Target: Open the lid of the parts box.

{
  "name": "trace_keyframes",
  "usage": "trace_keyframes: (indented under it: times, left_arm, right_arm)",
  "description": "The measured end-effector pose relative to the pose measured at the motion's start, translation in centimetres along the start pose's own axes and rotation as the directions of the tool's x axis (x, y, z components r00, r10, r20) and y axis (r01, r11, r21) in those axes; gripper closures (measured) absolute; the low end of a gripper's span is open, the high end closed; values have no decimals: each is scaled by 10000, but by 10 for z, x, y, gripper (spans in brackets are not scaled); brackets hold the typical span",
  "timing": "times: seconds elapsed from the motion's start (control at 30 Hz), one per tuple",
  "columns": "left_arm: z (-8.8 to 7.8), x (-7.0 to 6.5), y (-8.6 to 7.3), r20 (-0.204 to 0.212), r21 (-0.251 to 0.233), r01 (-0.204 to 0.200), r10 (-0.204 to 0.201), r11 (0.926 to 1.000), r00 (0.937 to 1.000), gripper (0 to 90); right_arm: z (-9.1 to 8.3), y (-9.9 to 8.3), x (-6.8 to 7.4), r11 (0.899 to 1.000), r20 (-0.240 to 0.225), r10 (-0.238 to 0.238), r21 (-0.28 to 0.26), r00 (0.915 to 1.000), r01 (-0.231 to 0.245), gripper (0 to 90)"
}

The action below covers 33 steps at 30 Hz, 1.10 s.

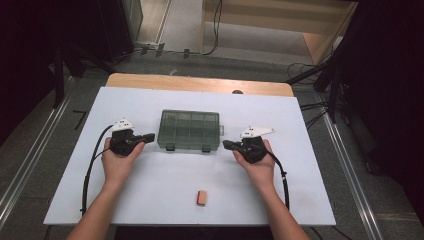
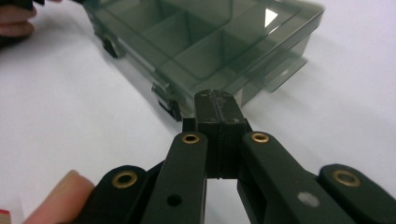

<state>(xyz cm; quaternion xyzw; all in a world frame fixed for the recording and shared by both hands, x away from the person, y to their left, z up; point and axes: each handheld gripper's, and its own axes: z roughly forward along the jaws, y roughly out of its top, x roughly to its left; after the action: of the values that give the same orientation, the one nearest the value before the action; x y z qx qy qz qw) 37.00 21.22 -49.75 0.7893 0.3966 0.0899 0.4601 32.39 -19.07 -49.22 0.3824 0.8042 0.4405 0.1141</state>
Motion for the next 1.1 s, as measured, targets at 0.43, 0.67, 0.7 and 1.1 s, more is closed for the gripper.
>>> trace_keyframes:
  times: [0.43,0.67,0.7,1.1]
  left_arm:
    - [7,-4,0,-28,361,51,-50,9993,10000,900]
    - [7,-4,-1,11,403,0,-1,9992,10000,900]
    - [7,-4,-1,29,401,2,-3,9992,10000,900]
    - [4,-3,-1,323,293,23,-32,9996,9995,900]
  right_arm:
    - [15,-11,3,9979,119,-138,630,9998,131,887]
    - [17,-11,3,9989,324,-231,419,9992,218,887]
    - [17,-11,3,9989,350,-261,397,9990,247,887]
    - [18,-11,2,9994,249,-260,247,9994,253,886]
